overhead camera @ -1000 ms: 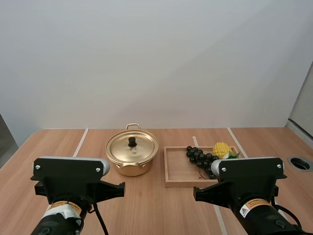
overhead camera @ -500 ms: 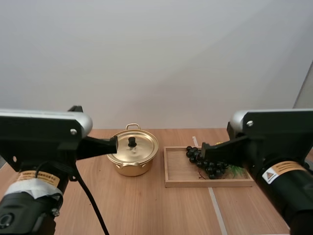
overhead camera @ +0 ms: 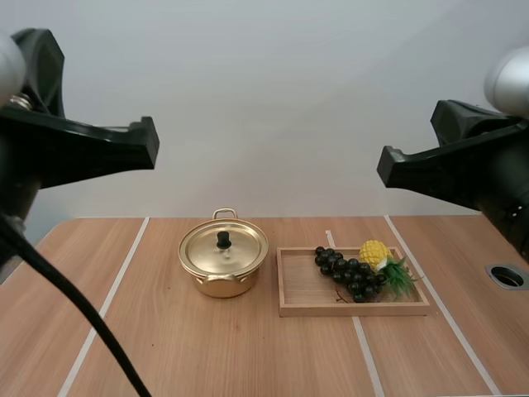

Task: Open the pot, put the grape inside, and close it

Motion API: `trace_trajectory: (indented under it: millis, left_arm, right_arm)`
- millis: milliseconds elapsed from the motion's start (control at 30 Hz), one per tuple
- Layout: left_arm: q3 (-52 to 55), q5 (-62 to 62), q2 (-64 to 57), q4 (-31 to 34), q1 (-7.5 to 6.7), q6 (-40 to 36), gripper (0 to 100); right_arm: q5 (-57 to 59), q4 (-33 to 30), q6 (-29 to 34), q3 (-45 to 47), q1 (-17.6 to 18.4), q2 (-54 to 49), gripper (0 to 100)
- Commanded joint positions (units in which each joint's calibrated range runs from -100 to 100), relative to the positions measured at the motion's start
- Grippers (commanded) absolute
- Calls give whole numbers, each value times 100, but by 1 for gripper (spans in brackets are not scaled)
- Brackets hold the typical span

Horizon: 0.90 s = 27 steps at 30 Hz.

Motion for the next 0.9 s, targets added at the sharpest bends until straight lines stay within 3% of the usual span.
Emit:
trace_trajectory:
  millis: [0,200,600,867]
  left_arm:
    - [-269,258,0,-38,2,24,0]
    - [-710,283,563,-38,2,-27,0]
    - [-2494,1012,3126,-38,2,-275,0]
    - [-2966,995,4007,-38,2,-275,0]
  right_arm:
    - [-51,-1,-39,-197,-23,0,0]
    - [-68,-28,-39,-736,-23,451,0]
    - [-68,-28,-39,-2484,-23,2961,0]
    - [-261,-28,-39,-2834,-23,3744,0]
